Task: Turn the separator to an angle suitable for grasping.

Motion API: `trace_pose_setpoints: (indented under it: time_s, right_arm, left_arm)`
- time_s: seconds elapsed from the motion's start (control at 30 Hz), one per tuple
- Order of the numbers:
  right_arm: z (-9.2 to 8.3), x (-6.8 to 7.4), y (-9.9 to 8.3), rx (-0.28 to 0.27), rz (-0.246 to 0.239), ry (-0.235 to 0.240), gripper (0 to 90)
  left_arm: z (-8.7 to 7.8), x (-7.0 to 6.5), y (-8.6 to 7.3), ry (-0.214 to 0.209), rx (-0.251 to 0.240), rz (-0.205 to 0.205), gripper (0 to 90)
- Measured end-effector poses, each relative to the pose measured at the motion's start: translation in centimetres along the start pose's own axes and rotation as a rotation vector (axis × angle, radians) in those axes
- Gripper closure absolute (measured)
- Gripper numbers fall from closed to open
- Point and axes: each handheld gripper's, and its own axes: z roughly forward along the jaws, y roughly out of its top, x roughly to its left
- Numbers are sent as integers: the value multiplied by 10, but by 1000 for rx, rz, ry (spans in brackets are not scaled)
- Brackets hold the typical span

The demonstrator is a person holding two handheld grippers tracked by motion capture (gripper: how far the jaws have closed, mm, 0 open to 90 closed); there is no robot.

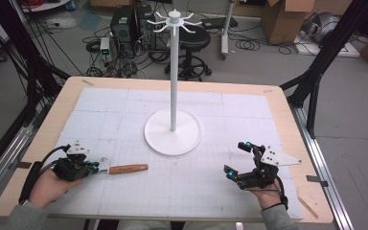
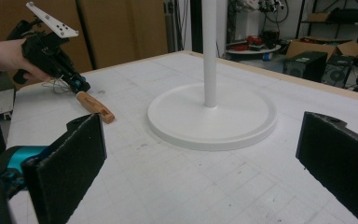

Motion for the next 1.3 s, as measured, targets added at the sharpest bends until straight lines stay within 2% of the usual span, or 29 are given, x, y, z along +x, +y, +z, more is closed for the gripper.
trace_pose_setpoints:
  time_s: [0.4, 0.63, 0.77, 0.93, 0.97, 1.0, 1.03, 1.17, 1.3]
  right_arm:
    - [1, 0, 0, 2, 3, -1, 7]
    - [0, 0, 0, 0, 2, -4, 7]
    - [0, 0, 0, 1, 4, -3, 7]
    - [-1, 0, 0, -5, 5, -7, 7]
    - [-1, 0, 0, -3, 8, -5, 7]
    - [-1, 0, 0, -3, 8, -5, 7]
    - [-1, 0, 0, -5, 9, -4, 7]
    - [-1, 1, 0, -7, 7, -3, 7]
    - [-1, 1, 0, -7, 8, -3, 7]
  left_arm:
    - [-4, -6, -3, 3, -14, 1, 900]
    - [-2, -3, -1, -11, -28, 15, 900]
    - [-9, 2, 4, -49, -91, 33, 900]
    - [-25, 6, 9, -137, -201, 105, 890]
    - [-25, 6, 9, -137, -201, 105, 867]
    - [-30, 7, 10, -167, -226, 134, 849]
    - [-32, 7, 10, -182, -238, 146, 830]
    - [-40, 8, 10, -218, -278, 199, 753]
    - [-49, 9, 11, -238, -303, 218, 672]
